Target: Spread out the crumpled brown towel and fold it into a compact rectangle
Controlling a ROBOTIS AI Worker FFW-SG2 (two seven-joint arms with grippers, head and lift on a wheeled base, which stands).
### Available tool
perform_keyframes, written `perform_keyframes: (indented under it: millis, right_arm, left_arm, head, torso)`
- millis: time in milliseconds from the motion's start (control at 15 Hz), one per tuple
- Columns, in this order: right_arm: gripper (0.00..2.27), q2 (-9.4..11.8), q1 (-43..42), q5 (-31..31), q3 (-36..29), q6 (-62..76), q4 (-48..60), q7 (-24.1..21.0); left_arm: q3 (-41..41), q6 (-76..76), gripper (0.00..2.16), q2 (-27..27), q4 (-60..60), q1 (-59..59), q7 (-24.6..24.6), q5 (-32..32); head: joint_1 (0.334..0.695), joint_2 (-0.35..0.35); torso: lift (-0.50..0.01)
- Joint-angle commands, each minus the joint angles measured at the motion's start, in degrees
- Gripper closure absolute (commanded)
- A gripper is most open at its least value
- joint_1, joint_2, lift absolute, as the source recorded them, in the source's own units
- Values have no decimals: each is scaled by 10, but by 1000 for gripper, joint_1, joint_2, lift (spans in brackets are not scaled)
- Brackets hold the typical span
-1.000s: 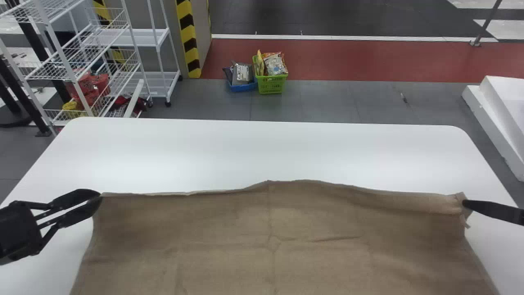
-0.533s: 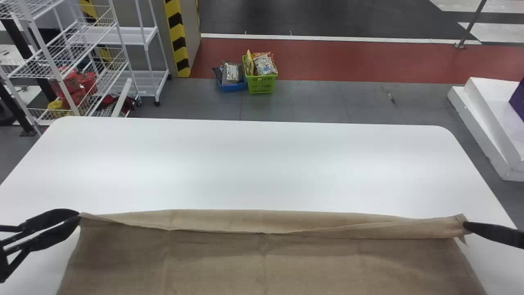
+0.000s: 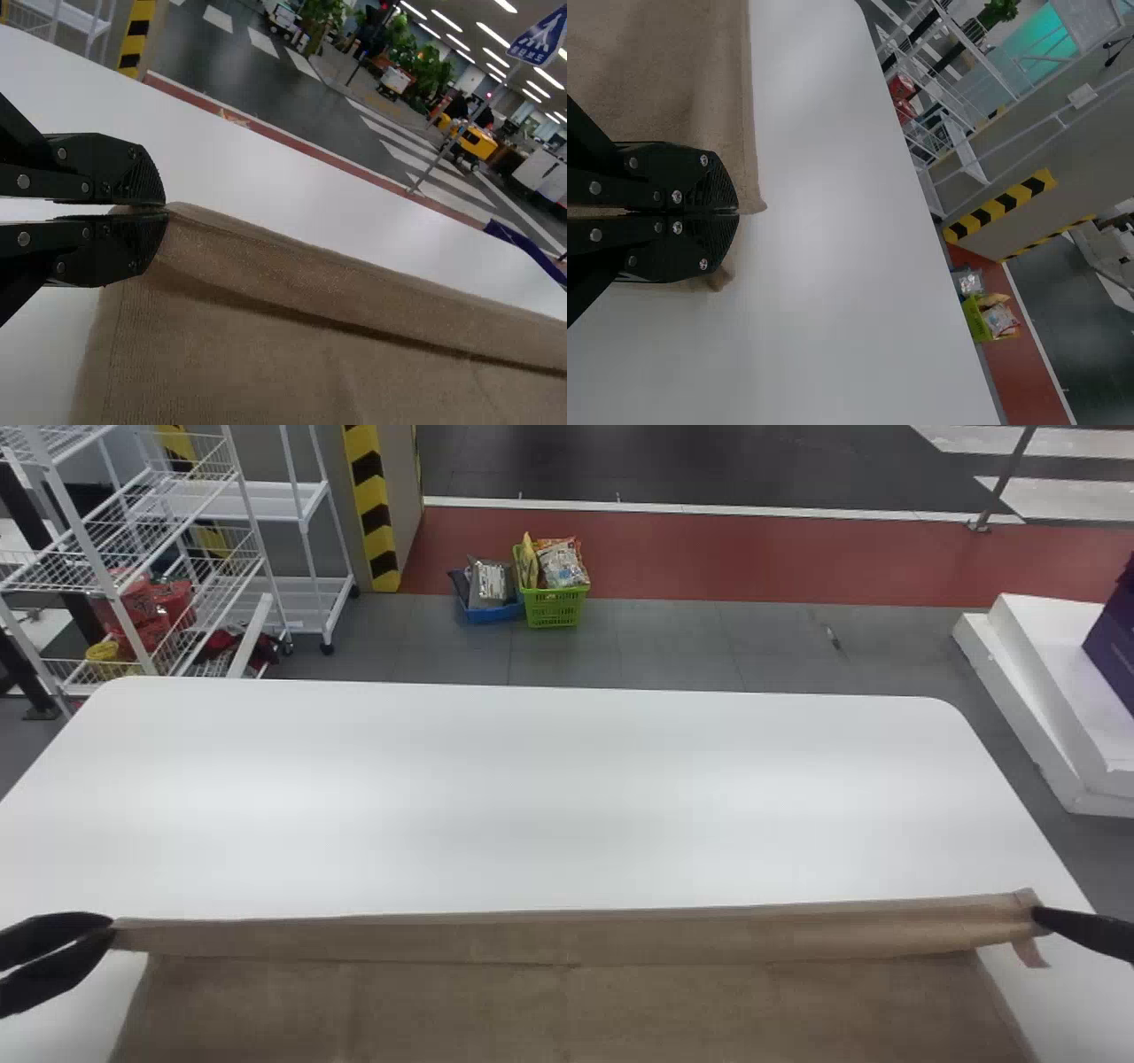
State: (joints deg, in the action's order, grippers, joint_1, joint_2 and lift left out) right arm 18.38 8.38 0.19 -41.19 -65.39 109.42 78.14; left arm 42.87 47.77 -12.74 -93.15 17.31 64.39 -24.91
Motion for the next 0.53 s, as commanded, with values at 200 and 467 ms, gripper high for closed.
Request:
perform_keyframes:
  millis: [200, 467]
  right_arm:
    - [1106, -11, 42, -7, 1, 6, 28, 2]
    - [1106, -13, 55, -6, 3, 21, 33, 2]
  left_arm:
    - [14, 71, 1062, 0, 2, 18, 14, 23]
    - [27, 163, 1062, 0, 10, 33, 28, 22]
  head:
    - [695, -45]
    - [695, -48]
  torso:
    - [-127]
    - [-127]
